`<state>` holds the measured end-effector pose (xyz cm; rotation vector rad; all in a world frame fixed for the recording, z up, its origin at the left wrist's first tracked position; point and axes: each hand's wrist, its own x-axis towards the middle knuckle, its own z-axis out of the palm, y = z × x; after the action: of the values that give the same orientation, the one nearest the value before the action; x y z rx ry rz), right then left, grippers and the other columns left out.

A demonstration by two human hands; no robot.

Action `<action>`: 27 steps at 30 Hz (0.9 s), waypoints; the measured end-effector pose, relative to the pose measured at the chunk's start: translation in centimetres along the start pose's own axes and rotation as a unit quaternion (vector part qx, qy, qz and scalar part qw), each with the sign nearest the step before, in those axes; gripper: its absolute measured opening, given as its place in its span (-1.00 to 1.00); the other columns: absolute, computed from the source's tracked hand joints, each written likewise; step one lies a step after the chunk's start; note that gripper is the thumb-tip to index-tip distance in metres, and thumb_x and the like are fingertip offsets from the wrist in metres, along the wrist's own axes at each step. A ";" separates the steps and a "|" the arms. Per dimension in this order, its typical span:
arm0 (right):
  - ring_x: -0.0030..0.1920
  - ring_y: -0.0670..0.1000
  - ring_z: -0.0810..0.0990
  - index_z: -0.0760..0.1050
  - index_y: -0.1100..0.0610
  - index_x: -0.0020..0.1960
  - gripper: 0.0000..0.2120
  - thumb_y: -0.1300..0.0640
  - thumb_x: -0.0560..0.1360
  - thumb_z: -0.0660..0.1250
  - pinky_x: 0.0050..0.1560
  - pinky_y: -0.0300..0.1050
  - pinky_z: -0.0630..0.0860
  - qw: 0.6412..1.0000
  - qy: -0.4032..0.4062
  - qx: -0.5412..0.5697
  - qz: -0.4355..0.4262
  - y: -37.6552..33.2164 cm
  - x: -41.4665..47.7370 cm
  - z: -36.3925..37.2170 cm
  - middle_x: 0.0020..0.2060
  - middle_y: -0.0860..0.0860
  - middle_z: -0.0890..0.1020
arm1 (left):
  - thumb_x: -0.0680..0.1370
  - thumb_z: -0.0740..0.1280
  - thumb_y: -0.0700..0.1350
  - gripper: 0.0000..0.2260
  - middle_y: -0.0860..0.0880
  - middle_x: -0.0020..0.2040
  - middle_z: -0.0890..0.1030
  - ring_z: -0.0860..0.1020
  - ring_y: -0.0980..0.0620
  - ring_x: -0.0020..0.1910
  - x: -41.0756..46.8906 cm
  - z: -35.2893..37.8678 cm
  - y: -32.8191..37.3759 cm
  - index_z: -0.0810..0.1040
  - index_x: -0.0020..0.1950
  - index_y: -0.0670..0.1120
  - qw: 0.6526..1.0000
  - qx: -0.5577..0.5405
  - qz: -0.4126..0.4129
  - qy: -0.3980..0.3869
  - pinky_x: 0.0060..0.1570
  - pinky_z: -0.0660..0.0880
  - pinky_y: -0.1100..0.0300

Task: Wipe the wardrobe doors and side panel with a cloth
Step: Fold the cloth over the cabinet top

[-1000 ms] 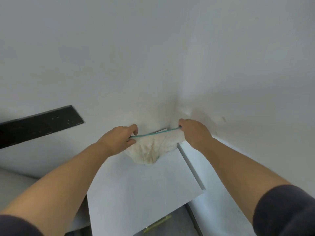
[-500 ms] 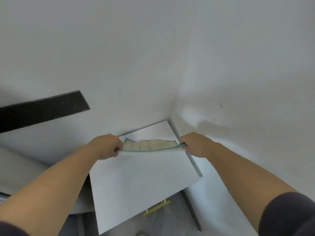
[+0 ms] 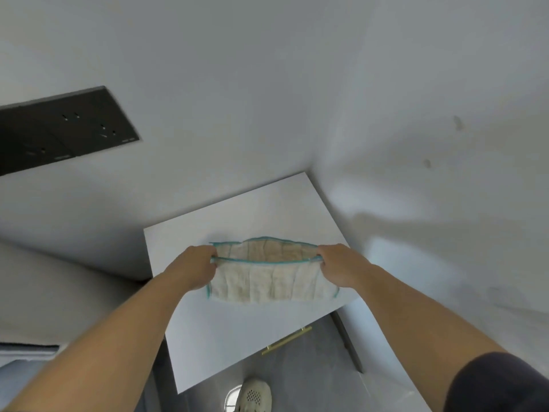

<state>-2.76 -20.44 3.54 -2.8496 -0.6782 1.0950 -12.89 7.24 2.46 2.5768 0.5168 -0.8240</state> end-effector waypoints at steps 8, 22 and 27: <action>-0.25 0.05 0.48 0.31 0.15 0.17 -0.81 0.26 0.59 0.05 -0.37 -0.11 0.33 0.995 0.075 0.025 0.052 0.0 5.7 2.2 -0.25 0.00 0.42 | 0.62 0.12 -0.19 -0.87 -0.16 -0.01 0.48 0.47 -0.09 -0.13 5.2 2.2 -0.7 0.42 0.10 -0.16 0.985 -0.137 -0.092 0.058 -0.22 0.38 0.15; 0.30 0.08 0.37 0.24 0.05 0.43 -0.47 0.24 0.50 0.25 0.25 0.03 0.33 0.989 0.142 -0.026 -0.024 -5.9 8.6 0.7 0.31 0.02 0.38 | 0.50 0.39 0.00 -0.75 -0.12 -0.18 0.60 0.59 -0.05 -0.25 3.8 2.9 -1.3 0.50 -0.09 -0.19 0.959 -0.171 -0.224 -0.038 -0.37 0.46 0.23; 0.31 0.07 0.40 0.30 0.06 0.41 -0.54 0.32 0.54 0.14 0.27 0.00 0.30 0.991 0.054 0.054 -0.106 -13.2 10.9 1.8 0.32 0.02 0.43 | 0.45 0.47 -0.16 -0.83 -0.15 -0.20 0.65 0.60 -0.03 -0.36 2.4 3.7 -1.4 0.54 -0.14 -0.24 0.898 -0.305 -0.297 -0.111 -0.34 0.57 0.19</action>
<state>-1.85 -4.35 -2.57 -2.6484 -0.8616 0.9112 -13.49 7.27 -2.15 1.7278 1.2880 -0.9330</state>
